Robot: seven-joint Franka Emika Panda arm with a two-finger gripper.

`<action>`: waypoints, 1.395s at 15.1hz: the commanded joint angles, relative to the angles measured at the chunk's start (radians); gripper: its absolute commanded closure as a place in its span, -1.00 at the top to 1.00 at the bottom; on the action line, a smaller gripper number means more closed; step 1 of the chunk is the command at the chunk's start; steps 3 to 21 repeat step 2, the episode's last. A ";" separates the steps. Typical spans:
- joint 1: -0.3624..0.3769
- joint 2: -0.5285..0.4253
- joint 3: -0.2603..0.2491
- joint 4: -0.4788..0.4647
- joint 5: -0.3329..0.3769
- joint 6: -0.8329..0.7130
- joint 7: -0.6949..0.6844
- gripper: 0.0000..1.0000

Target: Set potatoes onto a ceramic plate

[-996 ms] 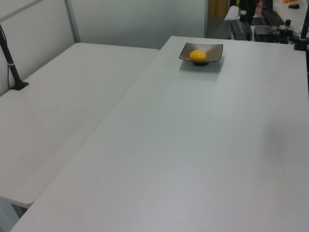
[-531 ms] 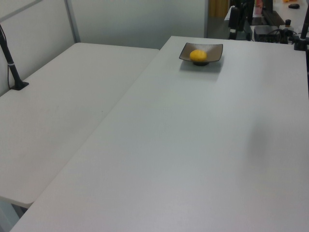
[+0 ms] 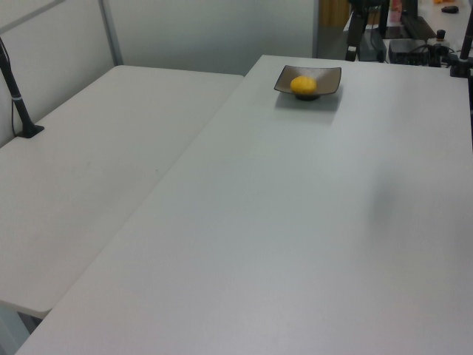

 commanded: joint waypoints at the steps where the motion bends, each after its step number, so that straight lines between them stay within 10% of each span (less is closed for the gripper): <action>1: 0.001 -0.021 -0.004 -0.019 0.003 0.012 -0.015 1.00; 21: 0.001 -0.021 -0.003 -0.017 0.003 0.012 -0.015 1.00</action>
